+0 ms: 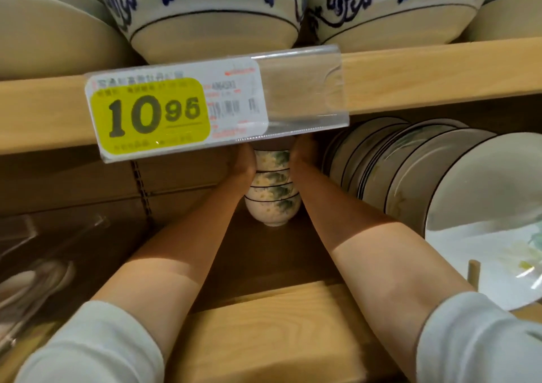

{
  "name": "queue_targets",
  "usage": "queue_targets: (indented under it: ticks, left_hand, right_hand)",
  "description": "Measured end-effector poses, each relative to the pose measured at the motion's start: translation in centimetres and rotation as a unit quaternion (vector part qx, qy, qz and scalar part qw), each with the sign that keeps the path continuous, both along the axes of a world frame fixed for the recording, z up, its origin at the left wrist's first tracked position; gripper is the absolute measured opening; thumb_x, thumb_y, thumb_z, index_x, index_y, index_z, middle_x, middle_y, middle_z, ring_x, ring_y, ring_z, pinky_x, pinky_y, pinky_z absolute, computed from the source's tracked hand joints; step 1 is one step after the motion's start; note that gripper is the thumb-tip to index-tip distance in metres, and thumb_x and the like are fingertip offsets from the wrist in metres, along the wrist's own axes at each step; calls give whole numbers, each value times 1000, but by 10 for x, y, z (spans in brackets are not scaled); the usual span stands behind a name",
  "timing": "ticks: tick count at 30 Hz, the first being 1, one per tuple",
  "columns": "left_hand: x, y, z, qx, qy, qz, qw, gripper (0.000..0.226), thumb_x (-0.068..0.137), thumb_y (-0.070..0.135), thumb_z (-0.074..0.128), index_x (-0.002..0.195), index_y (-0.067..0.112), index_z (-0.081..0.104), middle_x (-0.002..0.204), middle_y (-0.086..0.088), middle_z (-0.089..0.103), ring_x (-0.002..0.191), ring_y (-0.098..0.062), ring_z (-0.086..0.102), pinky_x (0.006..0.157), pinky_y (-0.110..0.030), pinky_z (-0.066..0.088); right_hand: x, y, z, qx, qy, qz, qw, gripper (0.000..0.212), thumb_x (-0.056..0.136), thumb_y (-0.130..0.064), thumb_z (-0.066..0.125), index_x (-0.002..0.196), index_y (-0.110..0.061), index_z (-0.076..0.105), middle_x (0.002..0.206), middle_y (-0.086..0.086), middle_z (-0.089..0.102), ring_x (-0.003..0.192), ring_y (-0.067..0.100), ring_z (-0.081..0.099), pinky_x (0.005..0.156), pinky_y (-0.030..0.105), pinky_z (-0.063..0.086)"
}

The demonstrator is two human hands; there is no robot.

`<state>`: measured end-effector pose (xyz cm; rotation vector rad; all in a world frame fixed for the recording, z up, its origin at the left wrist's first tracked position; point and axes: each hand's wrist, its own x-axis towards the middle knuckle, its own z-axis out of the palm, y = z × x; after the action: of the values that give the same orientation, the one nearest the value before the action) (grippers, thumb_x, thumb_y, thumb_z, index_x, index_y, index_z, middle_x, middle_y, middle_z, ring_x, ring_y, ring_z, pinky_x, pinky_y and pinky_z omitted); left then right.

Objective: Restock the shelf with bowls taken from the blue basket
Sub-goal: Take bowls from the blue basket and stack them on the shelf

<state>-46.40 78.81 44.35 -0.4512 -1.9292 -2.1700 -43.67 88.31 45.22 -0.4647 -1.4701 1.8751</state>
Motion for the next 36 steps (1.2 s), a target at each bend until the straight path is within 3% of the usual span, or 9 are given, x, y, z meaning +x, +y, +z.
queue_targets:
  ticks: [9,14,22,24,29,33,36]
  left_hand:
    - [-13,4,-24,47,16,38,998,55,105,45,20,151,16,27,148,-16,41,132,-31,44,113,-49,34]
    - [-22,8,-39,43,7,113,993,48,104,39,24,142,17,42,139,-15,50,123,-33,49,106,-42,37]
    - [-26,14,-40,36,4,159,987,45,104,38,23,132,14,49,131,-16,54,115,-33,53,87,-33,35]
    - [-25,15,-41,34,16,177,984,45,104,37,23,133,13,49,131,-17,55,114,-33,54,86,-32,35]
    - [-25,18,-42,29,25,200,979,47,104,38,24,136,12,47,132,-20,54,116,-35,53,93,-37,40]
    - [-25,18,-44,31,36,205,978,46,104,37,24,135,12,48,130,-19,55,113,-35,54,84,-32,35]
    - [-24,17,-43,28,34,197,979,48,105,38,24,140,12,44,133,-19,53,117,-36,52,89,-35,38]
  right_hand:
    - [-5,0,-12,11,-41,11,999,58,104,-43,23,133,-2,51,138,22,50,124,37,48,99,39,35]
    - [-7,-3,-18,78,-63,2,995,57,104,-40,15,132,-3,48,134,25,52,121,39,50,102,46,39]
    - [-9,-3,-17,34,-59,16,998,62,101,-49,21,126,-5,56,129,20,57,114,37,55,97,43,43]
    - [-8,-2,-17,31,-65,16,997,65,101,-52,20,128,-4,55,129,20,57,114,36,56,91,40,42]
    - [-10,0,-17,19,-67,11,997,68,101,-53,19,130,-2,54,131,21,55,117,36,55,95,41,41]
    - [-7,-2,-18,15,-67,7,998,70,100,-56,19,130,-4,54,131,20,56,116,36,55,91,39,40]
    - [-3,-5,-17,5,-66,16,998,70,100,-56,19,129,-4,55,129,19,57,114,35,56,91,39,41]
